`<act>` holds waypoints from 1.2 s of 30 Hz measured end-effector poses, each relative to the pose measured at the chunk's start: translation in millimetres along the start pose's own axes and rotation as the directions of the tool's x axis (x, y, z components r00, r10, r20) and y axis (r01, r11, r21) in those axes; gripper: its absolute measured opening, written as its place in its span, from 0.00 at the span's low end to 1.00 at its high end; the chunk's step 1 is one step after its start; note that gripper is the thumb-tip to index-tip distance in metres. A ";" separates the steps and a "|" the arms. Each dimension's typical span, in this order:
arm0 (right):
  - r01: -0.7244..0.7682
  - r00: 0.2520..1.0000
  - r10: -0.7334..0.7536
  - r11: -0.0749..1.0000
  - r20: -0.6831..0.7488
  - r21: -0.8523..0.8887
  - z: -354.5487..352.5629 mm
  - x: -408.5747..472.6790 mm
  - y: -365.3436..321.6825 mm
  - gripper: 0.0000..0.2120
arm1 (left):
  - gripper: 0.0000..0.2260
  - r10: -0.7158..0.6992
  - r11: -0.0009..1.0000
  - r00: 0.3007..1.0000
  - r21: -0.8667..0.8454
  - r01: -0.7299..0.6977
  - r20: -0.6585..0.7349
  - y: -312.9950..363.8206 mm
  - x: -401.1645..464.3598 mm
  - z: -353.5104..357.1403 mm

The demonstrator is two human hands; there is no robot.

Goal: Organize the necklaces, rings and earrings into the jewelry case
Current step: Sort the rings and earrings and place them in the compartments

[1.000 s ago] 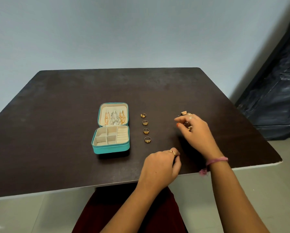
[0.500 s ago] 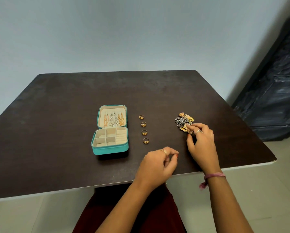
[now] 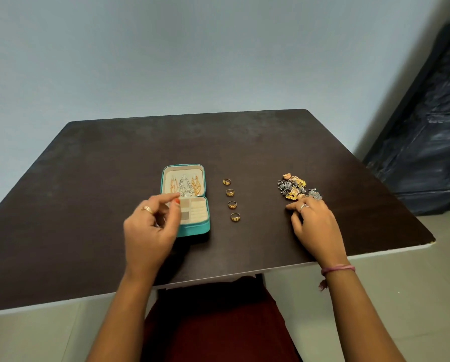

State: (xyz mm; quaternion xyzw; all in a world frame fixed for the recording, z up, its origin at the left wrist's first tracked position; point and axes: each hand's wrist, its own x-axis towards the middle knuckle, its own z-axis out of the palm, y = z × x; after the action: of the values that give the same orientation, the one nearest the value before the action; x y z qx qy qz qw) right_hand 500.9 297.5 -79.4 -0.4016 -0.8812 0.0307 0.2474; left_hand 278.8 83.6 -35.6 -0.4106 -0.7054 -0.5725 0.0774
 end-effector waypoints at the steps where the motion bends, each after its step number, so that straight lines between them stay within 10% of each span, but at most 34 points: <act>1: 0.014 1.000 -0.014 1.000 0.015 -0.003 0.0 -0.2 -0.9 0.08 | 0.05 -0.016 0.999 1.000 0.036 0.016 0.002 -5.3 3.4 -3.9; 15: 0.066 0.954 -0.182 0.900 0.236 0.430 10.4 -0.9 -81.5 0.13 | 0.53 -0.369 0.911 0.776 0.036 0.410 0.512 -44.1 14.7 -10.3; 28: -0.015 0.971 -0.093 0.894 0.218 0.447 8.5 2.6 -89.7 0.06 | 0.53 -0.320 0.931 0.756 0.337 0.139 0.571 -36.2 2.8 -10.8; 36: -0.176 0.942 -0.073 0.726 0.328 0.665 -10.0 17.5 -108.3 0.05 | 0.55 -0.335 0.941 0.759 0.229 0.247 0.558 -42.0 3.6 -16.3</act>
State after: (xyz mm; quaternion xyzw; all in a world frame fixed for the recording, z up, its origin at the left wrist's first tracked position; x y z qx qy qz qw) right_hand 420.8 235.4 -36.0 -0.2951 -0.8240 0.4281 0.2251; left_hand 242.6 70.9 -59.4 -0.4461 -0.7883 -0.3702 -0.2065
